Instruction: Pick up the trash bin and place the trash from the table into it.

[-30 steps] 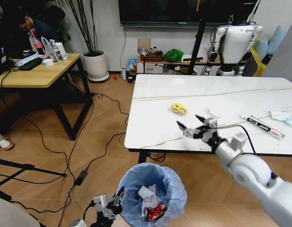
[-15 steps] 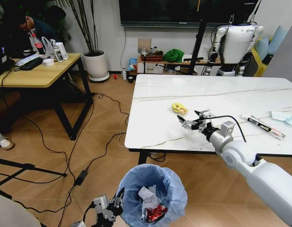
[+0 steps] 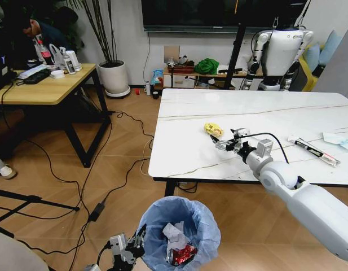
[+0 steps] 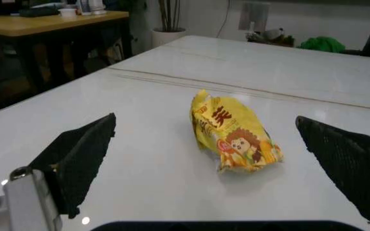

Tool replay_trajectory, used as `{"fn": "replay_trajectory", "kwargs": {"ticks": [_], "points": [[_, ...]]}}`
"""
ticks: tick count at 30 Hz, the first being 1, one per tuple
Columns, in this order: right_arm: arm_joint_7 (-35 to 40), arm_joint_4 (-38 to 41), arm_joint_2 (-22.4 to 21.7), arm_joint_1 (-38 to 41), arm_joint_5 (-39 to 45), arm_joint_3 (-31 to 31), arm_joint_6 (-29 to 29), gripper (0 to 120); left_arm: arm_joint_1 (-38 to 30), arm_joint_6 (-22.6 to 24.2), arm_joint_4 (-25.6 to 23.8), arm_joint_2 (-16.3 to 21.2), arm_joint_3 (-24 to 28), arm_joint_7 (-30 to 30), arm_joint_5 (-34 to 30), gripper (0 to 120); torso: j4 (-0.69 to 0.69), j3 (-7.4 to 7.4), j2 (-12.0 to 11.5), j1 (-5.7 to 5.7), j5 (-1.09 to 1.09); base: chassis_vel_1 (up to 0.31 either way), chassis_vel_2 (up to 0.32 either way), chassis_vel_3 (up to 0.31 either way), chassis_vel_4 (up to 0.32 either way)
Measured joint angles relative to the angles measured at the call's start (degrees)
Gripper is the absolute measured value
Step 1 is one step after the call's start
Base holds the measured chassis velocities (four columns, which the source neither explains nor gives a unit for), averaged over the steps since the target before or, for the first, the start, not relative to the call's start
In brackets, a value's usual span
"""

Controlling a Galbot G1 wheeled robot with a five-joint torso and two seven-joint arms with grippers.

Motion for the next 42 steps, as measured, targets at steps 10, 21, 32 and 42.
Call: {"fn": "replay_trajectory", "kwargs": {"ticks": [10,21,32,42], "points": [[0.02,-5.52,1.48,5.19,0.14,-5.16,-0.09,100,-0.40,-0.03,-0.06,0.35,-0.32,-0.03,-0.94,0,0.00,0.00,0.00,0.00,0.02,0.000,0.000,0.000,0.000],[-0.44,-10.34,3.10,7.08,-0.10,-7.10,0.31,94,-0.78,0.05,0.15,0.80,-0.55,-0.32,-1.97,0,0.00,0.00,0.00,0.00,0.02,0.000,0.000,0.000,0.000],[-0.49,-11.85,3.70,8.42,0.14,-8.24,0.72,56,-0.96,0.09,0.29,0.88,-0.77,-0.42,-2.31,0,0.00,0.00,0.00,0.00,0.02,0.000,0.000,0.000,0.000],[-0.49,-11.30,3.31,7.97,0.12,-8.44,0.72,18,-0.97,0.09,0.44,0.89,-0.73,-0.44,-2.31,0,0.00,0.00,0.00,0.00,0.03,0.000,0.000,0.000,0.000]]}}
